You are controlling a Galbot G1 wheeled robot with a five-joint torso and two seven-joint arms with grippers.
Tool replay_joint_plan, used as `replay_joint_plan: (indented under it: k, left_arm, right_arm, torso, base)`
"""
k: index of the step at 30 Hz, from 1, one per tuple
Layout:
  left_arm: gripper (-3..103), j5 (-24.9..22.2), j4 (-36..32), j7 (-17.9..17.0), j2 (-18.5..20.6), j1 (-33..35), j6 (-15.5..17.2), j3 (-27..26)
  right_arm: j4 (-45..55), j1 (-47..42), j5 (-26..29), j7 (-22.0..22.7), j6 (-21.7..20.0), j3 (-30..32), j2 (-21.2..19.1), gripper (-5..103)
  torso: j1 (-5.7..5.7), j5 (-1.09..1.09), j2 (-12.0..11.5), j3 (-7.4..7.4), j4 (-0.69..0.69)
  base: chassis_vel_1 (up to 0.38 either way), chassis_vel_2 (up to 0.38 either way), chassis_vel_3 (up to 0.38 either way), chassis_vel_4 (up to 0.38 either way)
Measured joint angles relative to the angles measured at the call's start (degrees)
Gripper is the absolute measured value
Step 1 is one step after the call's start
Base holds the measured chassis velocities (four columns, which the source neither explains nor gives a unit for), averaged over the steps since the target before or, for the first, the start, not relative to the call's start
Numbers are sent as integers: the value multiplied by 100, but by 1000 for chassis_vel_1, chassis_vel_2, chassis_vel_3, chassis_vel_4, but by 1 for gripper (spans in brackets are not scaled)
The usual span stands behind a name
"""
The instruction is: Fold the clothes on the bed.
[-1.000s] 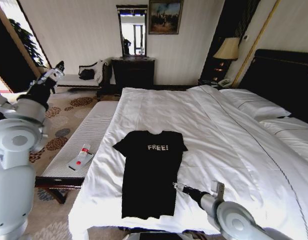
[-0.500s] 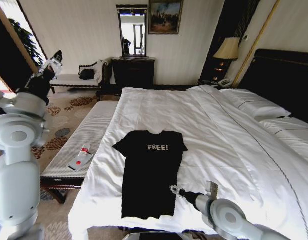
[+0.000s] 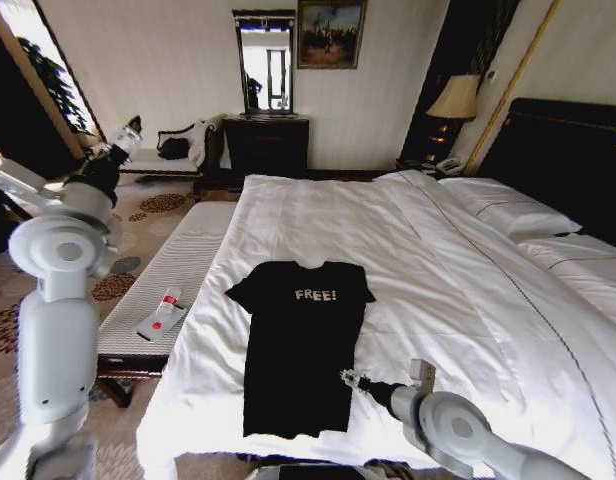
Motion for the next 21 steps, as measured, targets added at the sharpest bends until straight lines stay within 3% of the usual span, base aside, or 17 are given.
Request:
replay_joint_plan:
  k: [5,11,18,21]
  left_arm:
    - [100,445,541,355,492,109,-332,290]
    - [100,504,901,482,1001,22,-430,426]
    - [100,524,1172,599,1261,312,-484,569]
    - [100,366,1186,637,1198,453,-519,861]
  right_arm:
    - [137,-67,-33,80,-85,17,183,100]
    - [302,-248,5,377,-300,69,582,100]
    - [357,-290,-60,538,-419,-71,1146,100]
    - [373,-244,-111,630,-521,-317,1567,100]
  torso:
    - [-1,0,1,-2,1]
    - [-1,3,1,-2,-2]
    - [-2,0,1,-2,3]
    - [-2,0,1,-2,-3]
  base:
    - [0,0,0,0]
    - [0,0,0,0]
    - [0,0,0,0]
    - [0,0,0,0]
